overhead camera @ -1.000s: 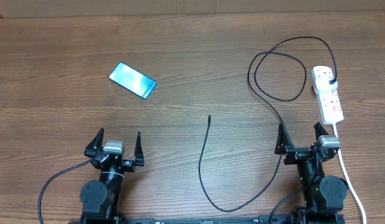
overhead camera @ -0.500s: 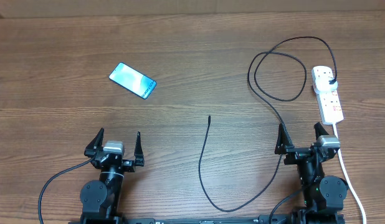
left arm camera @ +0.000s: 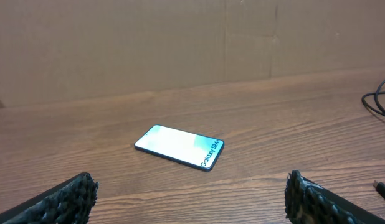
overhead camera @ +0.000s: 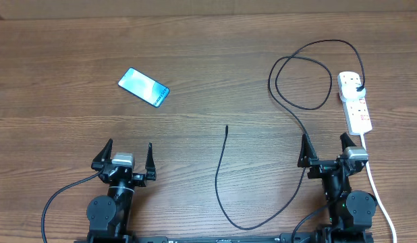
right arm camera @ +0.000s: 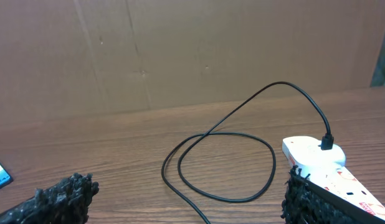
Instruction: Plug charger to phone and switch on socket
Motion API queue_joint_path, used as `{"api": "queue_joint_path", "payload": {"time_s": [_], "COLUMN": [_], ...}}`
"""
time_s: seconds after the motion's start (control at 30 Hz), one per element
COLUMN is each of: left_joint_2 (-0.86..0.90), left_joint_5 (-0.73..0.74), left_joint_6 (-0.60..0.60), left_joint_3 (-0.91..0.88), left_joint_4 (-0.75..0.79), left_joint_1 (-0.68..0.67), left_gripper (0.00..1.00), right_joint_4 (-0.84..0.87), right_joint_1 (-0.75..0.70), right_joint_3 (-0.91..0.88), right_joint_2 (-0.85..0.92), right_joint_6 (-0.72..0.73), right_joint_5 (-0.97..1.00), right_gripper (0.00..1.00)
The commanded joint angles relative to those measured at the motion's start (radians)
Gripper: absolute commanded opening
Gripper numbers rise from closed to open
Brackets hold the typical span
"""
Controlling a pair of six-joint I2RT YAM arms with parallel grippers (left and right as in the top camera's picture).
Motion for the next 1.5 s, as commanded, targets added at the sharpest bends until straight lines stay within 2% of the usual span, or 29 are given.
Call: {"api": "queue_joint_path", "payload": {"time_s": [0.0, 1.47], "left_joint_2": [-0.009, -0.009], "left_joint_5": [0.000, -0.018], "left_joint_6": [0.020, 0.020], "left_joint_3": [-0.003, -0.003], "left_joint_4": [-0.002, -0.002], "left_joint_1": [0.006, 0.006], "left_gripper": [0.99, 1.00], "right_joint_4": [0.005, 0.005], "right_joint_1": [0.008, 0.008], "right_joint_3": [-0.011, -0.011], "right_joint_2": [-0.011, -0.011], "right_joint_6": [0.006, 0.007], "right_joint_5": [0.002, 0.002], "right_gripper": [1.00, 1.00]}}
